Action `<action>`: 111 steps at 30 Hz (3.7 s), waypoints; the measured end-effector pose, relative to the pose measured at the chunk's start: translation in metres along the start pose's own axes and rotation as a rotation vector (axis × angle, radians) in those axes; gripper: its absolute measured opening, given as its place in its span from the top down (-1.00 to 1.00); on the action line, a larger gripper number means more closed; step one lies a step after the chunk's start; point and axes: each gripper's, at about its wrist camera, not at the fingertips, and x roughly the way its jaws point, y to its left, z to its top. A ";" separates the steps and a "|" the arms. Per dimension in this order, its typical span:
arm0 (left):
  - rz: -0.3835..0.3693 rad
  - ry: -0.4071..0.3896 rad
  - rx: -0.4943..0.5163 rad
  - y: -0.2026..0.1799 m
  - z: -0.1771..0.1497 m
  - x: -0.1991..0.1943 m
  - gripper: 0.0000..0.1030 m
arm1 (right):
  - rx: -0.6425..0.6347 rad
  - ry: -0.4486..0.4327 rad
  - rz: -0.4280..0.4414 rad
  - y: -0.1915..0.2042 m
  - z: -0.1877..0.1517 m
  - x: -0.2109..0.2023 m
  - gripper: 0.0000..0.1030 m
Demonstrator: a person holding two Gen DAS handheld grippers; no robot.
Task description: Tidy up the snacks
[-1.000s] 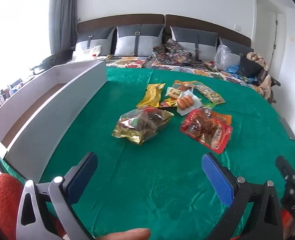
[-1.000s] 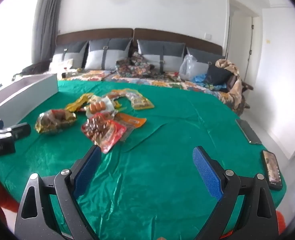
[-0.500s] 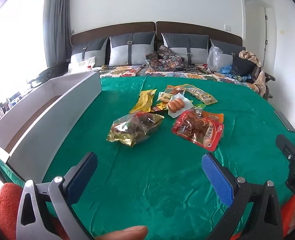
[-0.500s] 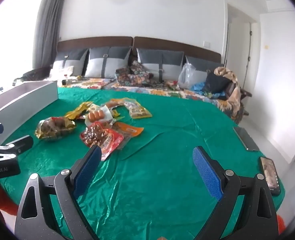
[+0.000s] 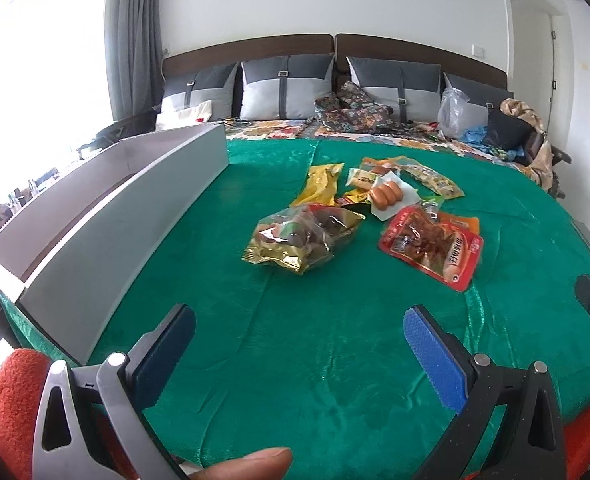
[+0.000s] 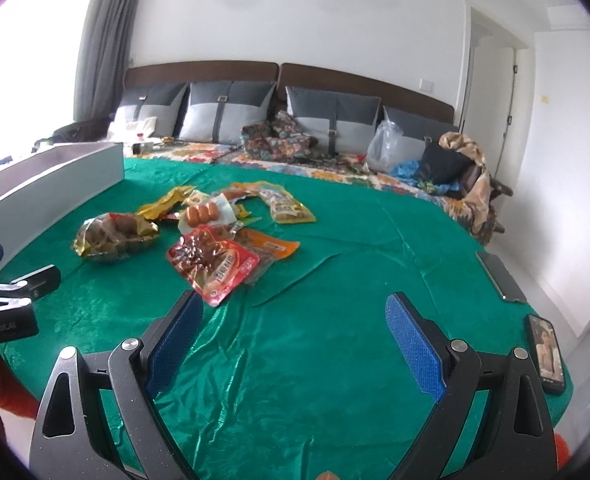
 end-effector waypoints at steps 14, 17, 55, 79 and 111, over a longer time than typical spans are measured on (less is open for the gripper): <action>0.063 0.015 0.033 0.007 -0.010 0.008 -0.99 | 0.008 -0.008 0.008 -0.001 0.002 -0.001 -0.84; 0.071 0.020 0.034 0.010 -0.011 0.010 -0.99 | 0.000 -0.002 0.008 0.002 0.001 0.001 -0.84; 0.028 0.238 0.007 0.021 -0.025 0.059 -0.99 | 0.004 0.080 0.031 0.002 -0.011 0.020 -0.84; -0.022 0.346 -0.016 0.032 -0.033 0.076 -1.00 | 0.069 0.357 0.095 -0.001 -0.050 0.062 -0.84; -0.030 0.350 -0.002 0.031 -0.031 0.079 -1.00 | 0.126 0.475 0.080 -0.006 -0.050 0.074 -0.84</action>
